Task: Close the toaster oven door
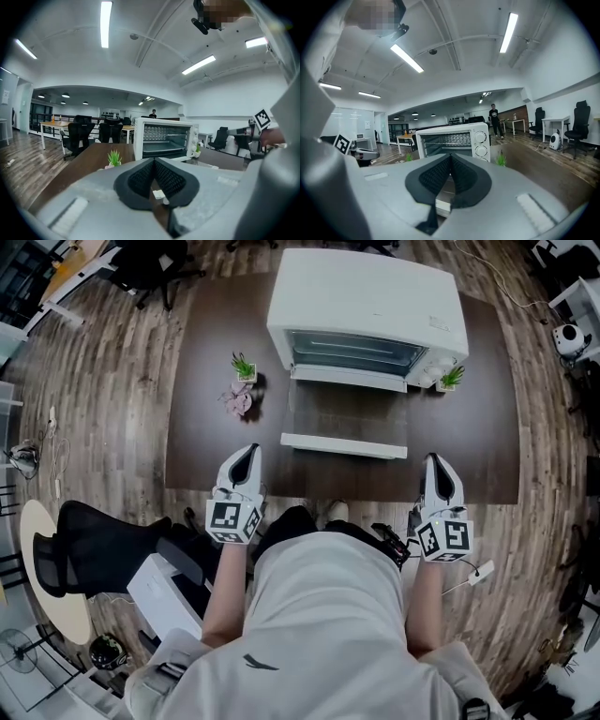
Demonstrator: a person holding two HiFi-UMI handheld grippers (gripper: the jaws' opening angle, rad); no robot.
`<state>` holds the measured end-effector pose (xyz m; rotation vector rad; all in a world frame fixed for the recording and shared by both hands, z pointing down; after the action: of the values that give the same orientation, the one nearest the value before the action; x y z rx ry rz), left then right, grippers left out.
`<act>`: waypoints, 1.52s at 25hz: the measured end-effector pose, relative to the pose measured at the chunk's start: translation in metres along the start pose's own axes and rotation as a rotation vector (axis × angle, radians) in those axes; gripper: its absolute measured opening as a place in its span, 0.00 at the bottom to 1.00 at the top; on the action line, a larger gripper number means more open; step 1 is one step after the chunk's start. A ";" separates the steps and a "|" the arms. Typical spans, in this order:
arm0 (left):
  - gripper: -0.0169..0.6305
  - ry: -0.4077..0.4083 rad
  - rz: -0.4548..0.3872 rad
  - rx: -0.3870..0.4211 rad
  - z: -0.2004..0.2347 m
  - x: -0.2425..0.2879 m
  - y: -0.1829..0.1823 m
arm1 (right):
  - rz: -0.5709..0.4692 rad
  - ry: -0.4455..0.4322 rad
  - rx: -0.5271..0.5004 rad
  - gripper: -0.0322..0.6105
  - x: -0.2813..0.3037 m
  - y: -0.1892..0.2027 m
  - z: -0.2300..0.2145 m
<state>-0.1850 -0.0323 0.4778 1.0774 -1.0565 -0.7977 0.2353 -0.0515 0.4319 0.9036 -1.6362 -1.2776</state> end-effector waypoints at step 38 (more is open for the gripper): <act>0.28 0.237 0.359 -0.161 -0.013 0.097 0.081 | 0.059 0.088 -0.005 0.05 0.007 0.013 -0.006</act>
<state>-0.1401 -0.0925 0.5807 0.7932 -0.9313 -0.4448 0.2375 -0.0567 0.4461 0.8898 -1.5786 -1.1854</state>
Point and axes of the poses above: the fingertips, and each gripper's own axes: x forward along the fingers, z to its left, y out of its underside, the point moved 10 cm from there along -x, backward along the fingers, and after that the axes turned 2 degrees about -x, right-handed, at the moved point
